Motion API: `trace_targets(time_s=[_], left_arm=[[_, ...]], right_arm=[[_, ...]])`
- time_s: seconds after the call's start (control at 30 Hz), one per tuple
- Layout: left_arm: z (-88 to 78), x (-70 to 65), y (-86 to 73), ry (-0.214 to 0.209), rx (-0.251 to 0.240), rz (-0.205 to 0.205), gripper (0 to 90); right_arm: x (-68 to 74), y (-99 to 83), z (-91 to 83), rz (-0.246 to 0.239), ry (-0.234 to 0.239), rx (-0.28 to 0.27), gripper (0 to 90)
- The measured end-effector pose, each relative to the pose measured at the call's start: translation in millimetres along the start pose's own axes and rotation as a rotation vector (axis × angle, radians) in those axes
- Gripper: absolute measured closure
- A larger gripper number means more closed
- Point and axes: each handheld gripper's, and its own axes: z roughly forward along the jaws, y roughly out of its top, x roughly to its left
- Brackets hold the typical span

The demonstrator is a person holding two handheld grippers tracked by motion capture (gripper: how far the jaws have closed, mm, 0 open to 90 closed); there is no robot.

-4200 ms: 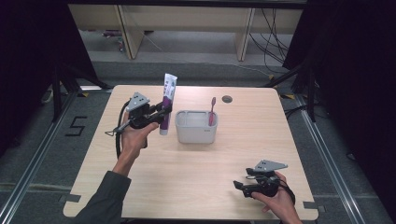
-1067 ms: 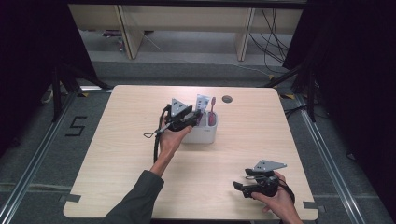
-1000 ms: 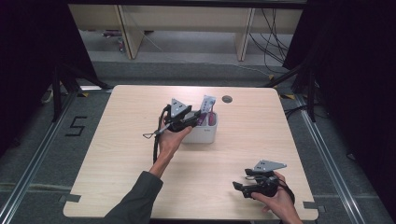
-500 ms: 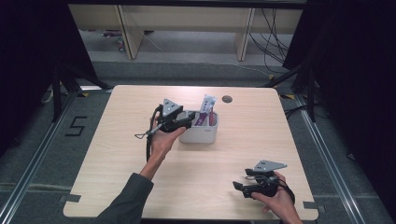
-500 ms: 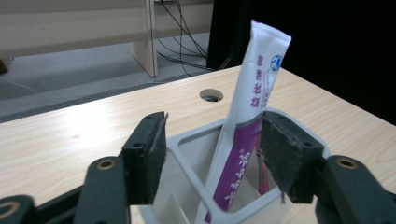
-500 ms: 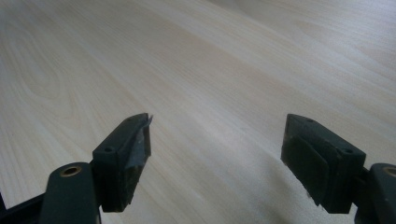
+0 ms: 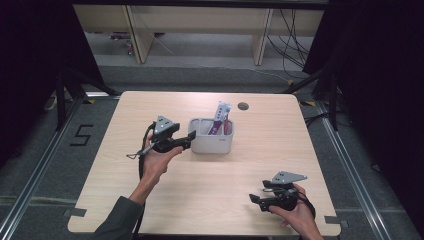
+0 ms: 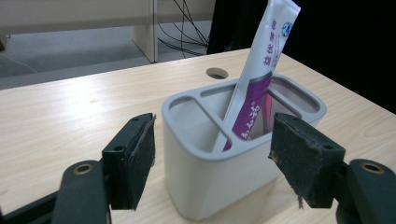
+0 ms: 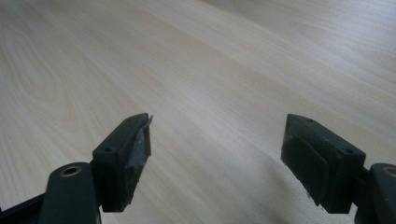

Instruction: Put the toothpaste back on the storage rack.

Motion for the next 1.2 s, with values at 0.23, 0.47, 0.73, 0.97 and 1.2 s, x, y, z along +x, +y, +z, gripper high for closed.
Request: trace_targets(time_s=[0.23, 0.47, 0.73, 0.97, 1.2], left_arm=[[-18.3, 6.1, -9.1, 0.01, -0.007, -0.004, 29.4], [-35.8, 4.8, -18.0, 0.0, -0.007, 0.014, 28.3], [-44.1, 3.8, -28.9, -0.008, 0.013, 0.051, 25.7], [-49.3, 5.5, -35.7, -0.013, 0.025, 0.061, 23.4], [-55.0, 6.7, -43.4, -0.019, 0.036, 0.064, 23.1]], right_arm=[[-1.4, 0.7, 0.1, -0.018, -0.004, -0.015, 24.9], [-1.9, 1.2, 0.8, -0.035, -0.004, -0.019, 24.9], [-2.2, 1.4, 0.4, -0.037, -0.003, -0.023, 24.9], [-2.6, 1.3, 0.6, -0.038, -0.011, -0.022, 24.9], [-2.4, 1.2, 0.8, -0.035, -0.009, -0.029, 24.8]])
